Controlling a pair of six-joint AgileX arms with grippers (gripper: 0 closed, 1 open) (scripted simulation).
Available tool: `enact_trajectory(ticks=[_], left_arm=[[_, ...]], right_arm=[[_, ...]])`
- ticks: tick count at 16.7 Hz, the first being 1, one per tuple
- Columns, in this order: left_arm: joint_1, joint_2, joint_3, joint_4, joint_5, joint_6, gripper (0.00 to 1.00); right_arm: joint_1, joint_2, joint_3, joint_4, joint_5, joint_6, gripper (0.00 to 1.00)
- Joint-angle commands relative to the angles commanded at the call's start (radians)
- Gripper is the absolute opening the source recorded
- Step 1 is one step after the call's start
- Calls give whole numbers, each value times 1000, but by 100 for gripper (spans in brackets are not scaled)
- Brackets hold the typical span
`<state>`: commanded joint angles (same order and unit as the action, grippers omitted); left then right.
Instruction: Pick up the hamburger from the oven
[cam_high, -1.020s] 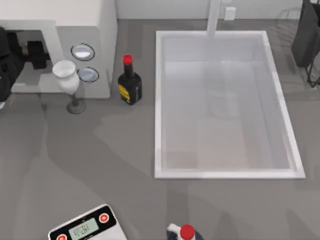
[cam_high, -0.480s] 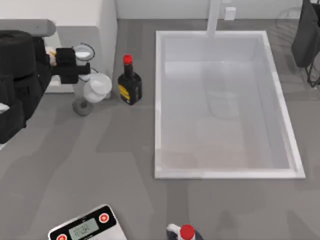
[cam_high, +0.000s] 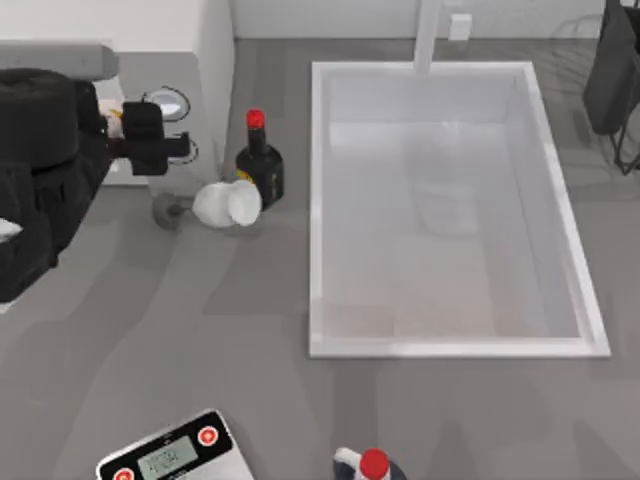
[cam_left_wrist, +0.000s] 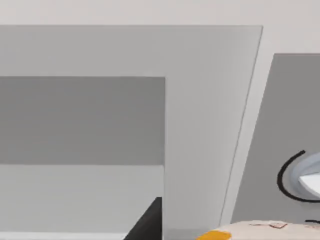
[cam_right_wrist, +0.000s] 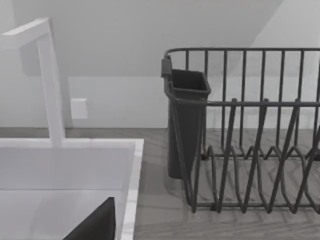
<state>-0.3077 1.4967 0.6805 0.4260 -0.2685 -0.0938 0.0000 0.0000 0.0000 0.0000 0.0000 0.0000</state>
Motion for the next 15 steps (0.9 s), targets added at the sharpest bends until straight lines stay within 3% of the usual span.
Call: enact_trajectory(ticks=[3,7,15], left_arm=[[-47,72,-71,78,-14,-47,0],[-86,243,-163,308,-28,-94,0],[-12,527,-170,713,7,-4,0]], right_arm=[[0,0,0,0,0,0,100],[0,0,0,0,0,0,100],[0,0,0,0,0,0,100]])
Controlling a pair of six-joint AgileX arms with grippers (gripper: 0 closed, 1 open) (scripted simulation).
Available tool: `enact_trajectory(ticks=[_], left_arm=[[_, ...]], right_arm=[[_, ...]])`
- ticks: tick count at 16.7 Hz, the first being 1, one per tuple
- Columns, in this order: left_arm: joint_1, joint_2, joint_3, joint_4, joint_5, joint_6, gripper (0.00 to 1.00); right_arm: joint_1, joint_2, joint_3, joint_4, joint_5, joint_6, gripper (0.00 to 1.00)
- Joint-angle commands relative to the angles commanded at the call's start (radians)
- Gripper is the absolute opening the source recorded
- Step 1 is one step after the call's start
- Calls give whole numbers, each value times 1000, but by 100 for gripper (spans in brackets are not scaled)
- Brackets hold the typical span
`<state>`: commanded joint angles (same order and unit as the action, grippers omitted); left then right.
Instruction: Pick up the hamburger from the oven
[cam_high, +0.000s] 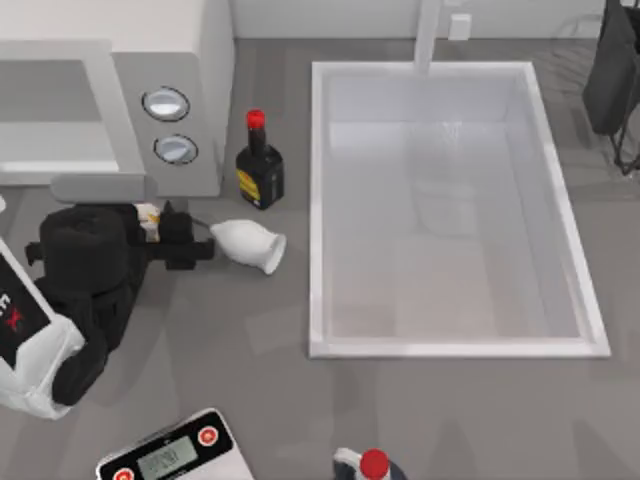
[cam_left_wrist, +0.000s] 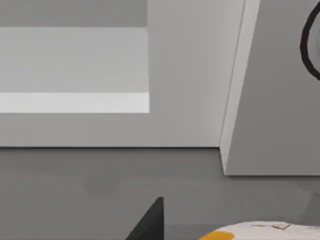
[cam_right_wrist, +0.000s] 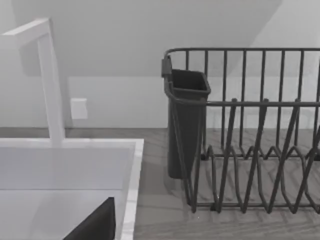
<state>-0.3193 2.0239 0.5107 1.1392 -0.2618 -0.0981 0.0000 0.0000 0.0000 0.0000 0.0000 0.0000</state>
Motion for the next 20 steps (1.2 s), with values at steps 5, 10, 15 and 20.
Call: enact_trajectory(ticks=[5,10,15,20], left_arm=[[7,14,11,18,5,12,0],[7,14,11,18,5,12,38],[7,14,11,18,5,12,75],[7,14,11,18,5,12,100]], right_arm=[[0,0,0,0,0,0,100],[0,0,0,0,0,0,100],[0,0,0,0,0,0,100],[0,0,0,0,0,0,100]])
